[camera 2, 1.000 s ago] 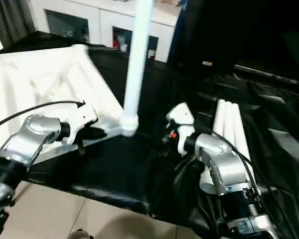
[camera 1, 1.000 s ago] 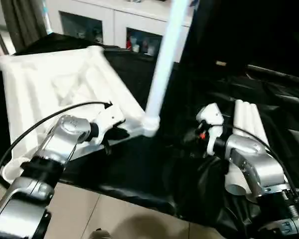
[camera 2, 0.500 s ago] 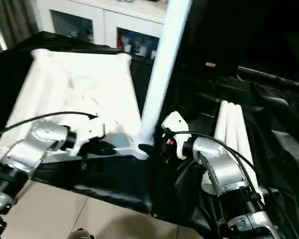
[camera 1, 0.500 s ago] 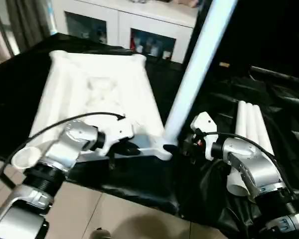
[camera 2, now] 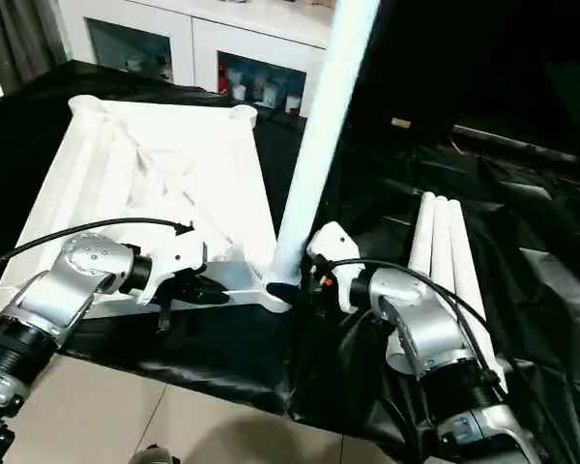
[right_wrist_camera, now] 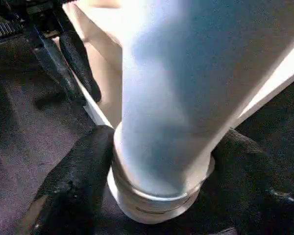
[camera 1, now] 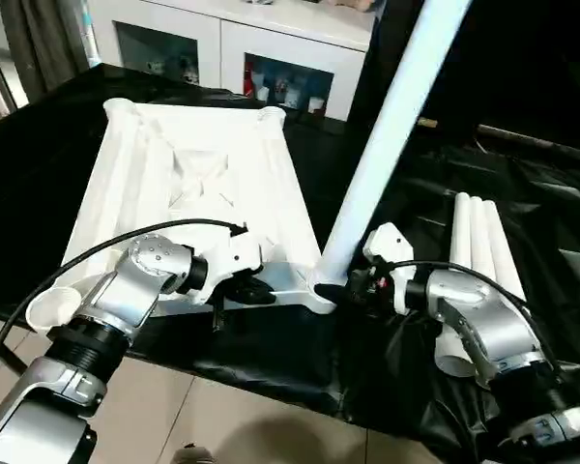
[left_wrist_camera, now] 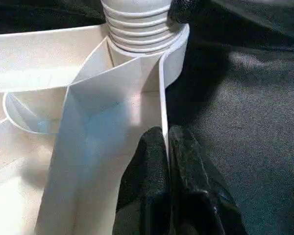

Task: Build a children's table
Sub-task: Rotate leg to tighten

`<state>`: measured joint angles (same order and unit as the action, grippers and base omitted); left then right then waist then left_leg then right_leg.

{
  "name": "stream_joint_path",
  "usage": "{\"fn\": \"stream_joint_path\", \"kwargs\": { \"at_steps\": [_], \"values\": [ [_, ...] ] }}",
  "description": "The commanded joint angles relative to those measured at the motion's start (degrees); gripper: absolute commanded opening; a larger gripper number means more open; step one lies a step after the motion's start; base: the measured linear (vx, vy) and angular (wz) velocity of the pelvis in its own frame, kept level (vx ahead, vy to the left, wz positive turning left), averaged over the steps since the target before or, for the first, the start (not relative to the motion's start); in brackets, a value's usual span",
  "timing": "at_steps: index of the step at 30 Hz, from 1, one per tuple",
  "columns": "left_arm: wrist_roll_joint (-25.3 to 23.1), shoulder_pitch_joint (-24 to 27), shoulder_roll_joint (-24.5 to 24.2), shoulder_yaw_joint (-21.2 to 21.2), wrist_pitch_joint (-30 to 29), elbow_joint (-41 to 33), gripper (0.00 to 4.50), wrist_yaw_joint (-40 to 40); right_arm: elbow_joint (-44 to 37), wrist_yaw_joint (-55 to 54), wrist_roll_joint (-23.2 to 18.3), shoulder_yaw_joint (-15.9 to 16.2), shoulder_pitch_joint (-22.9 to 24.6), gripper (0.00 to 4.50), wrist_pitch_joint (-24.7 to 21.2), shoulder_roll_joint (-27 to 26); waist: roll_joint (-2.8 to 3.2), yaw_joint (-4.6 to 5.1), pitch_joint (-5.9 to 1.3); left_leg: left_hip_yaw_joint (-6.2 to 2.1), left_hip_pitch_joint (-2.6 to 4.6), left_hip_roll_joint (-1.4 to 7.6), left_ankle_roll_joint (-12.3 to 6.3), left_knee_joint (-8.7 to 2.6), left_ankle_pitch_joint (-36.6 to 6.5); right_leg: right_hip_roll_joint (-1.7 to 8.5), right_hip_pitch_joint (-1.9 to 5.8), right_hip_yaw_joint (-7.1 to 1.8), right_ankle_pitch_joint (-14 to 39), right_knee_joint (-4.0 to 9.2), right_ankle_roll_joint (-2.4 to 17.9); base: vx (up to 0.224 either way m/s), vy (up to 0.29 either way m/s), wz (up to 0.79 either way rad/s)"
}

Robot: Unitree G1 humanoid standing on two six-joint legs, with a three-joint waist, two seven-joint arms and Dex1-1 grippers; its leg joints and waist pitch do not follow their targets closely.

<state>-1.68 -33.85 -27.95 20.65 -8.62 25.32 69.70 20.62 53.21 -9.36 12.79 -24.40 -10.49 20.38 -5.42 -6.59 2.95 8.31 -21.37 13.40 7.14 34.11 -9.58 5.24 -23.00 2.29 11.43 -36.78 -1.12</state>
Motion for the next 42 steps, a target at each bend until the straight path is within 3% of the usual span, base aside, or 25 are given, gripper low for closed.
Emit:
{"fn": "stream_joint_path", "kwargs": {
  "at_steps": [1,6,10,14,16,22,23,25,29,36,39,42],
  "values": [
    [1.08,-1.96,0.72,-0.40,1.25,-1.73,0.00,1.14,1.42,0.03,0.59,-0.51,-0.56,2.86,0.23,0.37,1.05,0.26,-3.68,1.57,0.68,-0.77,1.31,-4.50,-14.16,1.38,2.44,-1.19,8.86,4.29,11.13,0.000,0.000,0.00],
    [-1.14,-2.38,2.68,-0.98,-2.21,0.88,0.00,-5.37,4.29,-7.14,1.66,-2.16,-0.25,2.70,-0.30,-2.58,1.11,0.53,-3.56,1.64,0.77,-0.79,1.99,-4.60,-15.64,1.39,2.16,-1.23,11.03,4.48,10.98,0.000,0.000,0.00],
    [-3.03,-4.15,7.49,-2.33,-7.26,4.42,0.00,-15.46,8.40,-18.38,2.42,-4.96,-0.76,2.67,-2.49,-7.30,1.09,0.90,-3.41,1.44,0.91,-0.89,3.16,-4.75,-18.67,1.55,1.87,-1.27,17.65,5.16,9.16,0.000,0.000,0.00],
    [-4.09,-5.47,12.15,-2.77,-11.39,6.86,0.00,-22.53,12.09,-26.98,2.56,-6.73,-2.28,2.67,-3.69,-12.09,1.10,1.13,-3.52,1.36,0.73,-0.98,3.06,-4.67,-17.60,1.46,1.88,-1.23,15.98,5.08,9.11,0.000,0.000,0.00],
    [-5.13,-6.45,16.56,-2.31,-13.84,8.67,0.00,-27.72,16.36,-34.66,3.12,-7.49,-4.88,2.67,-3.11,-17.43,1.22,1.60,-3.56,1.33,0.76,-1.08,3.87,-4.72,-17.82,1.44,1.77,-1.20,16.53,5.10,8.88,0.000,0.000,0.00],
    [-6.16,-6.91,17.40,-1.65,-13.28,8.88,0.00,-28.30,18.65,-34.09,3.90,-6.52,-7.15,2.67,-0.87,-20.05,1.08,1.84,-3.49,1.31,0.63,-1.09,2.53,-4.81,-18.69,1.29,1.83,-1.18,16.00,5.42,7.73,0.000,0.000,0.00],
    [-6.28,-6.83,17.07,-1.57,-13.09,8.71,0.00,-27.99,18.48,-33.57,3.74,-6.57,-7.21,2.67,-0.57,-20.01,1.08,1.86,-3.48,1.27,0.59,-1.09,2.49,-4.83,-18.88,1.29,1.86,-1.17,16.24,5.43,7.66,0.000,0.000,0.00],
    [-6.31,-6.59,16.22,-1.52,-12.38,8.31,0.00,-27.01,18.23,-32.18,3.39,-7.22,-7.42,3.36,0.19,-19.61,1.00,1.83,-3.42,1.28,0.58,-1.08,2.28,-4.88,-19.64,1.35,1.80,-1.18,17.49,5.60,7.50,0.000,0.000,0.00],
    [-6.03,-5.60,13.50,-1.12,-9.34,7.19,0.00,-23.73,16.08,-27.80,2.68,-7.68,-7.52,3.58,0.99,-17.12,1.10,1.83,-3.60,1.24,0.37,-1.01,1.93,-4.98,-17.83,1.42,2.03,-1.21,15.48,5.44,7.88,0.000,0.000,0.00],
    [-3.77,-3.33,8.41,-0.82,-6.59,3.62,0.00,-14.62,7.62,-14.56,0.82,-5.44,-3.99,3.58,-0.64,-8.98,1.34,1.57,-3.81,1.58,0.38,-0.86,0.40,-4.72,-10.78,1.06,2.72,-1.22,3.73,4.41,11.18,0.000,0.000,0.00],
    [-0.94,-1.51,4.50,-0.51,-3.67,0.53,0.00,-6.23,2.94,-5.27,0.73,-3.77,-1.16,3.58,-0.82,-2.96,1.33,1.40,-3.89,1.65,0.46,-0.76,-0.26,-4.61,-9.15,0.99,3.02,-1.16,-0.07,4.09,12.38,0.000,0.000,0.00],
    [-0.98,-1.22,3.44,-0.29,-3.53,-0.01,0.00,-5.05,2.58,-2.00,1.54,-2.56,-0.58,3.58,0.27,-0.59,1.33,1.44,-3.87,1.91,0.68,-0.76,-0.67,-4.51,-9.66,0.94,2.80,-1.16,-0.61,4.05,13.49,0.000,0.000,0.00]
  ]
}}
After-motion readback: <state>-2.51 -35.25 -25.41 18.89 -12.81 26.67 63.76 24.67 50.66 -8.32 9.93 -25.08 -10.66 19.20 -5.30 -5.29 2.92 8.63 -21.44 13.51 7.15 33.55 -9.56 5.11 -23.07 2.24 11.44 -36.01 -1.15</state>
